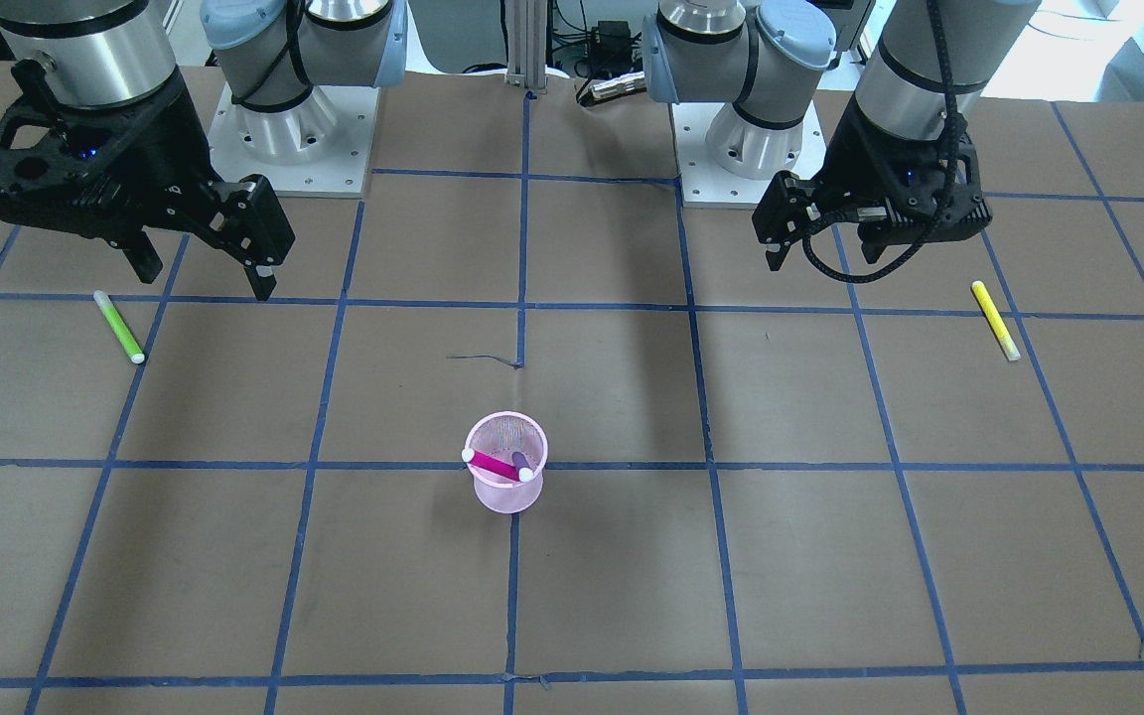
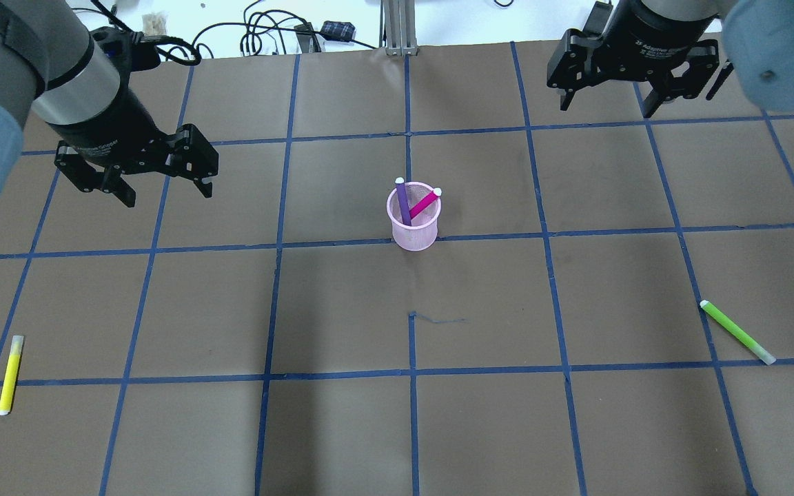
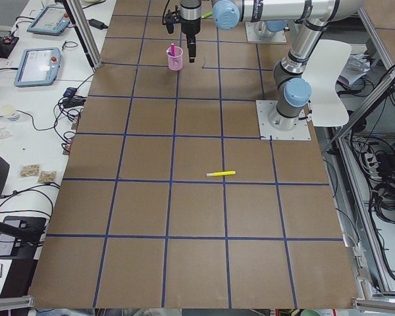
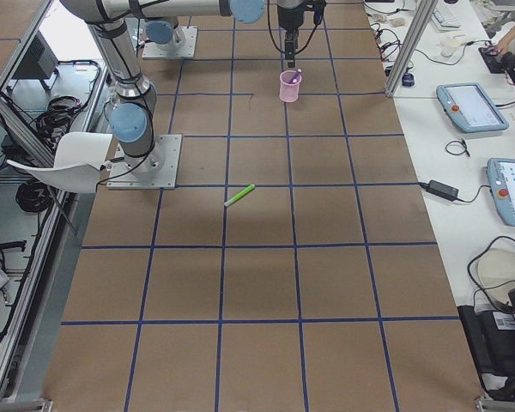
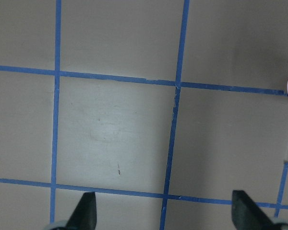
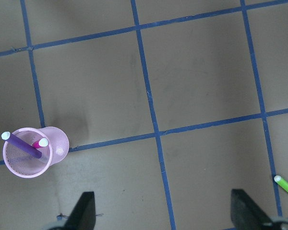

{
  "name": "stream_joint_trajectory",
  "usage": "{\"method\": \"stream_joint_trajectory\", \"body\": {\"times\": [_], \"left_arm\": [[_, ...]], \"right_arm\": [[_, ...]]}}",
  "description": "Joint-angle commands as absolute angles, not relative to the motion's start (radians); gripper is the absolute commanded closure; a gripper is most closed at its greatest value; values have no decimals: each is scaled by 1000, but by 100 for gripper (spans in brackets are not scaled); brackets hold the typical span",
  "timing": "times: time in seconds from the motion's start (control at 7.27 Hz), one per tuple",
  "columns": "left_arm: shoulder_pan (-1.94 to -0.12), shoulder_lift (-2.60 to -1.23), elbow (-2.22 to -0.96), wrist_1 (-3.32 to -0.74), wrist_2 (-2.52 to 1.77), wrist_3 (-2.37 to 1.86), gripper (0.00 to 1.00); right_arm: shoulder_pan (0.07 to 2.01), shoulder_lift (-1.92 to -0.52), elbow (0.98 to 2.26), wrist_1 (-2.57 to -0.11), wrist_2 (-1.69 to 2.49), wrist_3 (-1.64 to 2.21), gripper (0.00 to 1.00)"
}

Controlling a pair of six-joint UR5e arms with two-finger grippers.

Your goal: Insert purple and pink pens into pink cup

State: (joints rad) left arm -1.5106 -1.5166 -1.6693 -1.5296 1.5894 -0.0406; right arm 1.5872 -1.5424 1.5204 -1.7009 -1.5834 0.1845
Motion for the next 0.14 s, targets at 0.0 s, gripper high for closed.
{"method": "stream_joint_trajectory", "body": {"times": [0.0], "left_arm": [[-1512,-1513,-1671,-1532,1595,-34,0]], "right_arm": [[1586,-1542,1522,-1698,-1586,184,0]]}}
